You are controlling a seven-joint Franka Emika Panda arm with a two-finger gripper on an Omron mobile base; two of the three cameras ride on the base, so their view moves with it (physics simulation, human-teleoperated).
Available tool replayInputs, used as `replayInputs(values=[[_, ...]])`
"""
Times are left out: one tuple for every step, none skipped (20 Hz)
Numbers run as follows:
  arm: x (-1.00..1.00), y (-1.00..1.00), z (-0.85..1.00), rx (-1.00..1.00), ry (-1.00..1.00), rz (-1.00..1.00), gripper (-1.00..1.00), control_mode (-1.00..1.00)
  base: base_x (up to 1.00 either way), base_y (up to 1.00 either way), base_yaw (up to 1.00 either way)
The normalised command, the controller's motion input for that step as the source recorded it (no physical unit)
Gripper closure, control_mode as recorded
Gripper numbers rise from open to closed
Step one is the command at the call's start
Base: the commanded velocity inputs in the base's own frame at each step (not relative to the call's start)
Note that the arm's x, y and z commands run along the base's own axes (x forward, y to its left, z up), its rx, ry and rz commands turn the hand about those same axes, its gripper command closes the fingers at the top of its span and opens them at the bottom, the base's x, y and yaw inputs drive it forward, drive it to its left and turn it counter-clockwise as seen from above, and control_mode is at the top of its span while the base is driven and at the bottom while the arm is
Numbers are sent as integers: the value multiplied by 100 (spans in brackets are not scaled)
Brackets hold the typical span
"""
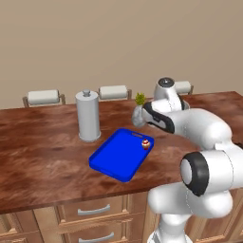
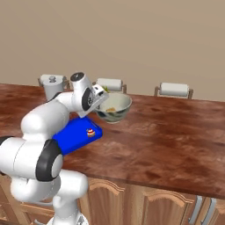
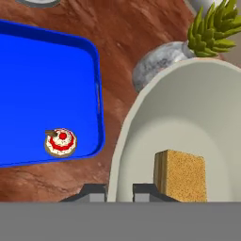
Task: Place the bowl with cake and the cupcake onto the tray.
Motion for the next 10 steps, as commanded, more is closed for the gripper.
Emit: replayInputs(values=[[-44, 54, 0, 0, 0, 14, 100, -100, 0, 0, 0], [-49, 57, 0, 0, 0, 13, 100, -100, 0, 0, 0], [-51, 59, 0, 0, 0, 10, 100, -100, 0, 0, 0], [-48, 59, 0, 0, 0, 10, 100, -100, 0, 0, 0], [-46, 54, 0, 0, 0, 10, 100, -100, 0, 0, 0], [-43, 53, 0, 0, 0, 10, 100, -100, 0, 0, 0], [-39, 49, 0, 0, 0, 10, 100, -100, 0, 0, 0], [-32, 48, 0, 0, 0, 9, 100, -100, 0, 0, 0], [-31, 46, 0, 0, 0, 9, 100, -100, 0, 0, 0], [-31, 46, 0, 0, 0, 9, 100, -100, 0, 0, 0]])
